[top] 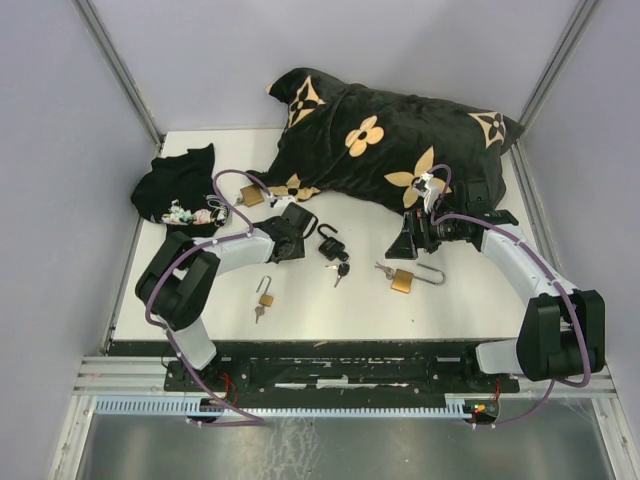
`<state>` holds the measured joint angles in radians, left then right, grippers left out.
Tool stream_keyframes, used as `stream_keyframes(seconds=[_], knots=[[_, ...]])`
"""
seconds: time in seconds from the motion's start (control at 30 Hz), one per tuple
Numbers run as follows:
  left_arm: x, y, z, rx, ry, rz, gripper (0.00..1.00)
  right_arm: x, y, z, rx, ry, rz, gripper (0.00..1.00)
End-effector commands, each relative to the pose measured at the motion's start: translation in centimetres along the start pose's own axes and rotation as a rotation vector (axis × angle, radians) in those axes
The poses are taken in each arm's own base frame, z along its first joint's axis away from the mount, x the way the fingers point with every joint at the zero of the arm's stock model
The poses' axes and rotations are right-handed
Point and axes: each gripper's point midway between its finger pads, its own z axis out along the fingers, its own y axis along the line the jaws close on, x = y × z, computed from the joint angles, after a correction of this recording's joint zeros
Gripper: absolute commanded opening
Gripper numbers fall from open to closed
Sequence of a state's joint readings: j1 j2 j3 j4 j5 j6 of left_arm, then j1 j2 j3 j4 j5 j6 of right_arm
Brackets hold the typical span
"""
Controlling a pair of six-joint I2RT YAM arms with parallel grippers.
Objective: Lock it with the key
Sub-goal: Pick up the lock from the center of the board.
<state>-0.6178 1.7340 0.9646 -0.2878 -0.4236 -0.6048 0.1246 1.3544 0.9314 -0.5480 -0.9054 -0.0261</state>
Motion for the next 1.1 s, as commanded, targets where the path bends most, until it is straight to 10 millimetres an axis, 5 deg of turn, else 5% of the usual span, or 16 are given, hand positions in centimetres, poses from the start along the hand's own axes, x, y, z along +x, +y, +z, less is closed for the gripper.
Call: stream_keyframes(seconds=[0.0,0.4,0.73,1.07], knots=[[-0.4,0.2,0.0,-0.005,-0.027,0.027,0.40,-1.9,1.5,-0.6,-0.029,-0.043,-0.057,0.99],[-4.3,-4.3,-6.9,0.315,-0.288,0.068,0.24,-2.1,2.4,0.6,-0.151,-0.083,0.045,0.99],[-3.0,-10.7,-11.2,0.684,-0.428,0.121,0.22,-1.4,1.0,3.5,-0.188,-0.109,0.297,0.99],[-2.0,-17.3,-15.9,0.804,-0.583,0.251,0.22,-0.7,0.7,4.9,-0.131,-0.079,0.344,0.87]])
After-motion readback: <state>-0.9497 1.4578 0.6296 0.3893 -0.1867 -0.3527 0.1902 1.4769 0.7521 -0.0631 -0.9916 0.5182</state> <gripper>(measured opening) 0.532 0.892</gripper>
